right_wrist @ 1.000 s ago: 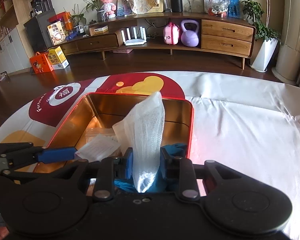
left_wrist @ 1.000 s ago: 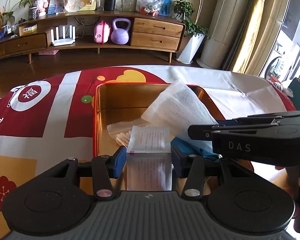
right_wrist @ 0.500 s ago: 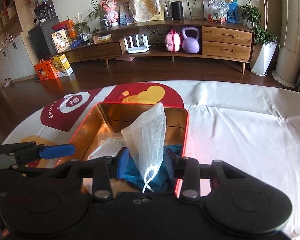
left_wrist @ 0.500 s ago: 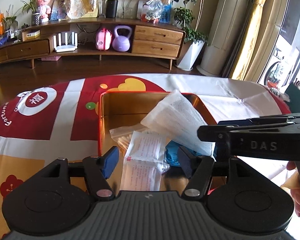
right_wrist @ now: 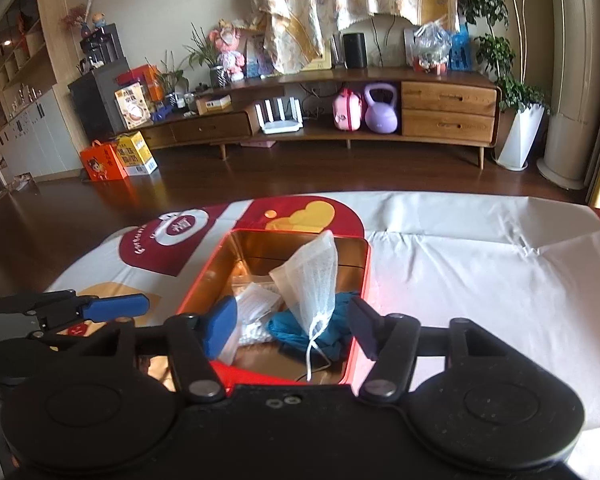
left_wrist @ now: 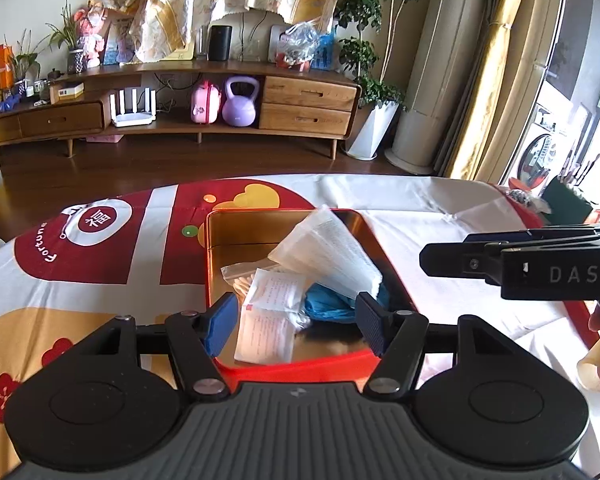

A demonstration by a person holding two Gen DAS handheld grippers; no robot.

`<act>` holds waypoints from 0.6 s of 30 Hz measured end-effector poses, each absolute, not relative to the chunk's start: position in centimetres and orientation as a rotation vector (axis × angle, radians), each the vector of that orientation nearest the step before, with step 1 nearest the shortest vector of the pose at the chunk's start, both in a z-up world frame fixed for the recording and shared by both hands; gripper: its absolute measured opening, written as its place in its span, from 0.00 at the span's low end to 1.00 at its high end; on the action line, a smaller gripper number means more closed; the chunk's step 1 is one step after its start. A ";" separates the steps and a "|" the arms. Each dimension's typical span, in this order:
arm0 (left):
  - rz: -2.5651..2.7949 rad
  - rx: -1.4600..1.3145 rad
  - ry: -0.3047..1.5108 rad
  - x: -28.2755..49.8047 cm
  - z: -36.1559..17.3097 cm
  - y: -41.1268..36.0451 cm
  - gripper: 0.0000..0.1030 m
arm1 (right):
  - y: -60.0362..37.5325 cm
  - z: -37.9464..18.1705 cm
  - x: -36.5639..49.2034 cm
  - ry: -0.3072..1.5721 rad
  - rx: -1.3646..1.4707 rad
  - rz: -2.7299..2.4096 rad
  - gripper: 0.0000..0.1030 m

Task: Organize soft objects
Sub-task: 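Open the left tool on the white box while the right tool releases the plastic bag in the tin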

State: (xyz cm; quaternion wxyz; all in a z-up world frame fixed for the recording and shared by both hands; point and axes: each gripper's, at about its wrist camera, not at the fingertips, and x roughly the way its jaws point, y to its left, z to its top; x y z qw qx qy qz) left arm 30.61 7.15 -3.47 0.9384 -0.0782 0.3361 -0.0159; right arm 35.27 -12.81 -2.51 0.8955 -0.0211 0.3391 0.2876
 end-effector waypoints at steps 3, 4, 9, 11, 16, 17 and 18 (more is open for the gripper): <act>-0.036 -0.152 0.678 29.1 -2.6 6.8 0.62 | -13.2 -1.8 33.5 0.692 -0.048 0.603 0.61; -0.038 -0.151 0.675 28.6 -2.3 6.6 0.62 | -13.4 -1.5 32.9 0.689 -0.051 0.603 0.61; -0.050 -0.155 0.665 26.2 -1.2 6.1 0.62 | -14.1 -1.0 29.9 0.680 -0.052 0.595 0.62; -0.054 -0.151 0.664 25.2 -1.0 5.8 0.62 | -14.4 -0.9 28.9 0.681 -0.047 0.590 0.63; -0.069 -0.148 0.660 22.8 -0.6 5.0 0.63 | -15.5 -1.0 26.4 0.678 -0.041 0.577 0.68; -0.069 -0.149 0.659 22.3 -0.6 4.9 0.65 | -15.7 -1.0 26.0 0.676 -0.043 0.575 0.69; -0.071 -0.151 0.658 21.8 -0.5 4.8 0.67 | -15.9 -1.0 25.5 0.674 -0.041 0.575 0.70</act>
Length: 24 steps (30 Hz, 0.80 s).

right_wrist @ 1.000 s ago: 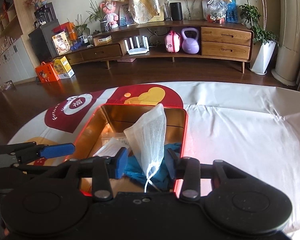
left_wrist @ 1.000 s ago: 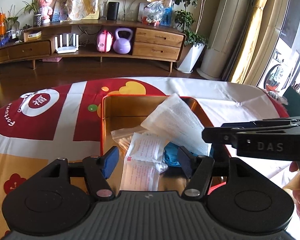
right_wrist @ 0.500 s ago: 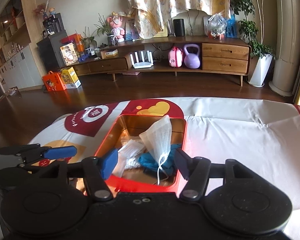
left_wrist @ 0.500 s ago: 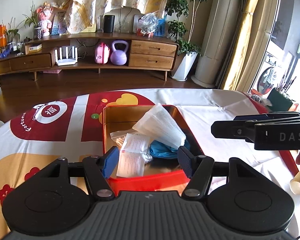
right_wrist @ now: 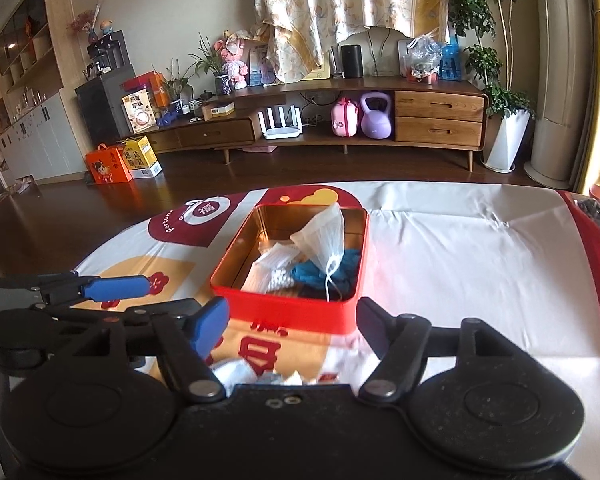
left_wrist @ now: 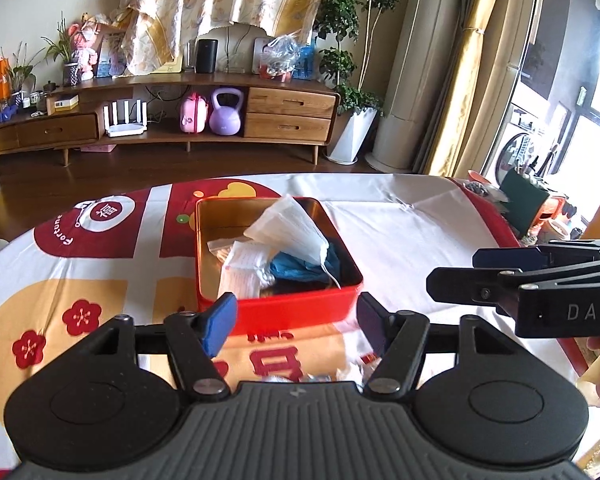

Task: Organize soft objects
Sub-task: 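Withdraw both tools from the tin toward the mask and cloth items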

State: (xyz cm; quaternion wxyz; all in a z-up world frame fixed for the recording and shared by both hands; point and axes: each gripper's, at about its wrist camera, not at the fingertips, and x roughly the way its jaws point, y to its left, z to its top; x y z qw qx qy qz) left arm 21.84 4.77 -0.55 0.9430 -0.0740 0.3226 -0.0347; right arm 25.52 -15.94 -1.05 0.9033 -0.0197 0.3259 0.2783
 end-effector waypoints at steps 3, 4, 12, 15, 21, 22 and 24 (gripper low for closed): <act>-0.071 -0.158 0.652 20.4 -0.5 4.6 0.68 | -16.6 -1.3 24.3 0.669 -0.038 0.575 0.73; -0.070 -0.161 0.653 19.9 -0.5 4.5 0.68 | -16.9 -1.4 23.7 0.668 -0.037 0.578 0.74; -0.039 -0.167 0.661 16.5 -1.2 3.8 0.78 | -19.0 -2.6 20.8 0.668 -0.014 0.596 0.85; -0.023 -0.183 0.671 15.4 -1.6 3.7 0.78 | -19.8 -3.3 19.8 0.671 -0.002 0.592 0.89; 0.001 -0.191 0.680 13.0 -2.2 3.3 0.80 | -20.7 -4.7 18.6 0.679 0.024 0.574 1.00; 0.007 -0.185 0.680 12.7 -2.3 3.2 0.80 | -20.8 -5.0 18.5 0.687 0.029 0.575 1.00; 0.020 -0.176 0.683 12.4 -2.5 3.1 0.80 | -20.8 -5.6 18.3 0.699 0.030 0.575 1.00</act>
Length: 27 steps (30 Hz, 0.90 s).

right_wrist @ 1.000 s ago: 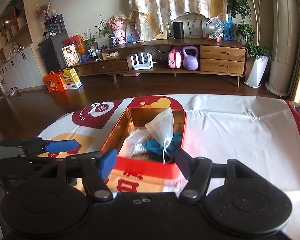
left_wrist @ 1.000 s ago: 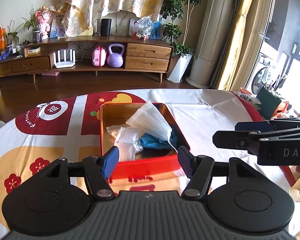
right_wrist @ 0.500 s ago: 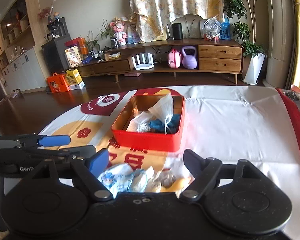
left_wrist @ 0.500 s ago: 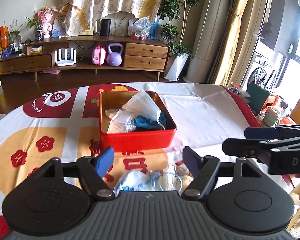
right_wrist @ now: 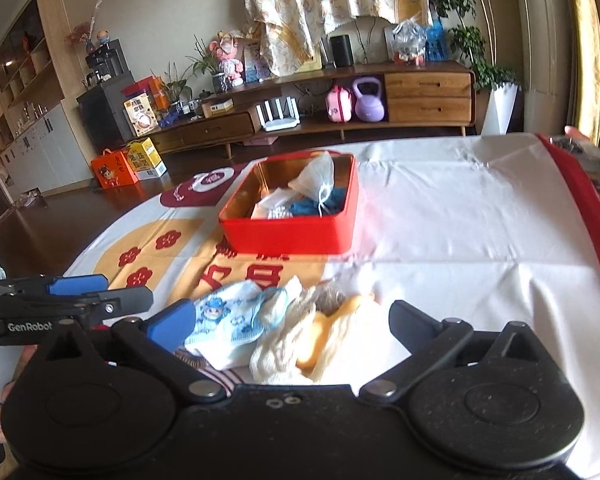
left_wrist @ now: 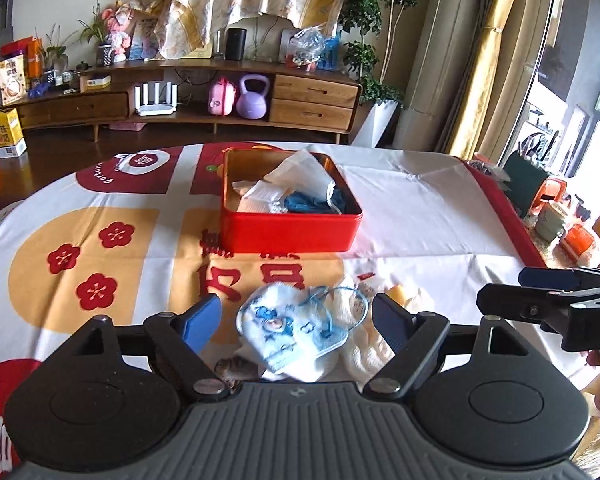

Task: Organize soft objects
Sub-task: 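Withdraw both tools from the tin toward the mask and cloth items, then grasp the blue printed face mask with the left tool while the right tool grasps the white mesh cloth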

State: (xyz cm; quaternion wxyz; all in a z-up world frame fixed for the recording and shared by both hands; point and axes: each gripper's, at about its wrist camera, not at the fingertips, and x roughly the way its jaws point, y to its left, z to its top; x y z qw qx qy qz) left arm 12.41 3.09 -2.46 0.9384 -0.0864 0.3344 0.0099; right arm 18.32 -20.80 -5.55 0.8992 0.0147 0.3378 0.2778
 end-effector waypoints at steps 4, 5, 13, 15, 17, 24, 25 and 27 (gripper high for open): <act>0.034 -0.177 0.689 11.6 -3.1 3.1 0.80 | -20.7 -6.8 18.0 0.725 0.030 0.593 1.00; 0.036 -0.178 0.696 11.5 -3.3 3.2 0.80 | -20.6 -7.2 17.9 0.733 0.026 0.593 1.00; 0.007 -0.188 0.745 12.4 -5.7 3.3 0.80 | -19.4 -9.2 17.0 0.758 -0.065 0.614 1.00; -0.009 -0.156 0.754 12.8 -6.4 2.9 0.80 | -19.0 -10.0 17.2 0.770 -0.085 0.614 1.00; -0.024 -0.131 0.761 13.2 -7.1 2.8 0.80 | -18.7 -10.7 17.4 0.778 -0.101 0.616 1.00; -0.070 -0.086 0.804 15.8 -9.5 2.8 0.80 | -17.4 -13.1 19.2 0.827 -0.138 0.601 0.99; -0.074 -0.077 0.815 16.2 -9.9 2.8 0.80 | -17.2 -13.5 19.5 0.837 -0.141 0.595 0.98; -0.084 -0.067 0.831 17.0 -10.6 3.0 0.80 | -17.0 -14.0 20.0 0.853 -0.137 0.586 0.97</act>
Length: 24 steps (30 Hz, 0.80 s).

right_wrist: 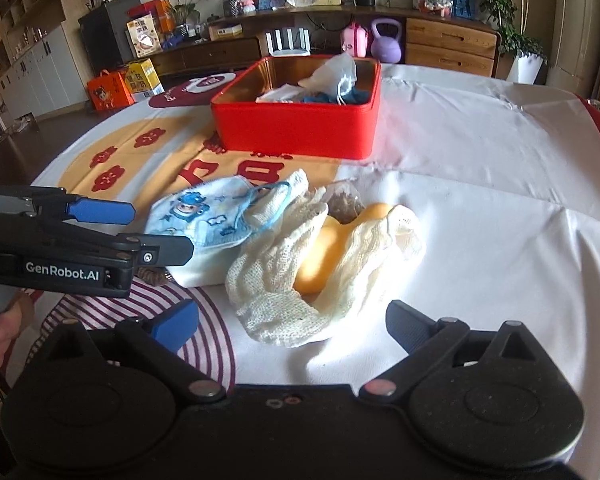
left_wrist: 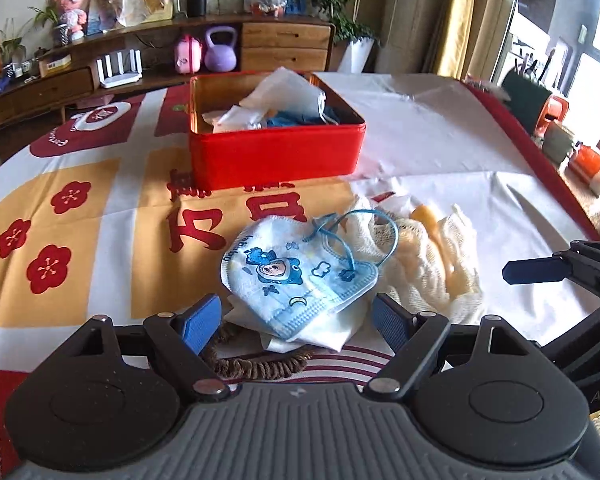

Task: Organize soft objects
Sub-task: 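Grasp the blue printed face mask with the left tool while the right tool grasps the white mesh cloth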

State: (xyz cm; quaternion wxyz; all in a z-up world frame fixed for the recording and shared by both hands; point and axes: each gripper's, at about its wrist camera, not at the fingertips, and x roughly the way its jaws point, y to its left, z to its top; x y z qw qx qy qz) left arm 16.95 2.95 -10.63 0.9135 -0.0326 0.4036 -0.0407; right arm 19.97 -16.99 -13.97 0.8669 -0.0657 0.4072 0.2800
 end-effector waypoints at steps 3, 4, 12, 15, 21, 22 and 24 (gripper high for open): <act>-0.115 -0.072 0.853 18.0 -11.4 3.2 0.80 | -16.8 -14.4 20.5 0.868 -0.133 0.586 0.96; -0.126 -0.071 0.859 18.2 -11.7 3.2 0.80 | -16.7 -14.4 20.6 0.870 -0.133 0.591 0.96; -0.155 -0.037 0.894 19.6 -12.8 3.0 0.80 | -16.6 -14.9 21.3 0.889 -0.148 0.591 0.95; -0.149 -0.050 0.892 19.9 -12.9 3.3 0.80 | -16.8 -14.9 21.6 0.889 -0.142 0.585 0.93; -0.139 -0.064 0.879 20.1 -12.8 3.5 0.80 | -17.4 -15.0 22.0 0.903 -0.110 0.575 0.83; -0.138 -0.068 0.876 20.1 -12.8 3.6 0.80 | -17.5 -15.0 22.0 0.904 -0.104 0.575 0.82; -0.133 -0.073 0.872 20.1 -12.8 3.7 0.80 | -17.6 -14.9 21.9 0.904 -0.096 0.572 0.77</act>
